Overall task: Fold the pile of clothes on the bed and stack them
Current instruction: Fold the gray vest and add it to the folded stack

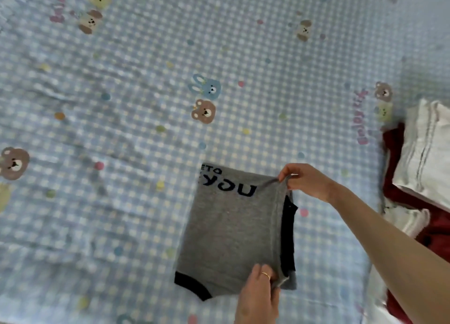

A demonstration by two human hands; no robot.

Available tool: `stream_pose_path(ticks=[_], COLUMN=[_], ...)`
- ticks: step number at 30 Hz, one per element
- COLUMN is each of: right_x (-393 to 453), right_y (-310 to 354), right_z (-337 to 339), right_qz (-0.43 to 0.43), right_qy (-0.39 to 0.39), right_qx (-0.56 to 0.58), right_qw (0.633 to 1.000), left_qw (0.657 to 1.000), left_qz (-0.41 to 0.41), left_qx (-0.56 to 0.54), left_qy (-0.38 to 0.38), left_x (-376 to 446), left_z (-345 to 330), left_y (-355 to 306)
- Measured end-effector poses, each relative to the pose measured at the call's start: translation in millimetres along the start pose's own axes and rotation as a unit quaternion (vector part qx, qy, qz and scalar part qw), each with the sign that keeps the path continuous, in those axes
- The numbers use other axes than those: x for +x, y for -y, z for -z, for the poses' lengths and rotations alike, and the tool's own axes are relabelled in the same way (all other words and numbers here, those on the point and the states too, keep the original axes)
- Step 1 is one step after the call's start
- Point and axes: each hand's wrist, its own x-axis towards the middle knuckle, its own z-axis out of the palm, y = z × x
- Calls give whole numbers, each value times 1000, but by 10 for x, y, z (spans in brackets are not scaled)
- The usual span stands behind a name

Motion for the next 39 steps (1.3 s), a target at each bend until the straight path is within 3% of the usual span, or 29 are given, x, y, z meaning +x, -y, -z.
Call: stream_pose_path(ticks=[2,3,4,5,7,8,9,11,13,16,21,22,24,26,28,32,35,39], right_x=[48,68,81,101,147,170,200,209,157,-84,-598,-681,-815,-892,-890,-840,-1046,-1719], right_y=[-181,-236,-268,-293,-306,-315,-325,-331,-392,-667,-1388,-1531,-1755,-1874,-1903,-1841,-1741,-1453], right_z=[-2,-16,-53,-106,-225,-285,-339,-387,-304,-43,285,313,283,160,57,7,47,173], right_qz=[-21,-19,-3,13,50,68,95,130,143,125,-69,-115,-176,-200,-196,-160,-125,-50], right_qy=[-86,-144,-185,-183,-108,-74,-53,-26,-23,-98,-237,-257,-265,-249,-244,-220,-215,-218], right_qx=[-60,-97,-112,-115,-221,-298,-355,-370,-298,-190,19,43,65,74,118,235,357,475], right_qw=[994,985,976,976,968,949,929,919,944,969,969,959,946,945,942,933,901,851], left_qw=[994,990,991,983,929,909,901,914,939,961,953,947,946,947,940,930,913,928], left_qz=[-28,-54,-91,-107,-24,60,157,271,248,136,-42,-35,55,171,229,256,254,200], left_qx=[38,66,92,110,98,84,60,41,52,58,58,40,-35,-112,-174,-246,-296,-285], left_qy=[102,116,42,-98,-356,-404,-399,-300,-231,-232,-295,-318,-319,-248,-183,-99,-121,-136], left_x=[13,3,8,9,22,63,115,239,356,640,1529,1597,1482,1212,1074,1170,1012,541], left_z=[-94,-67,-25,46,290,445,593,881,1061,1256,1395,1298,959,513,180,-43,28,305], left_y=[-30,-58,-30,35,225,325,427,581,586,291,-690,-766,-745,-589,-524,-644,-725,-1023])
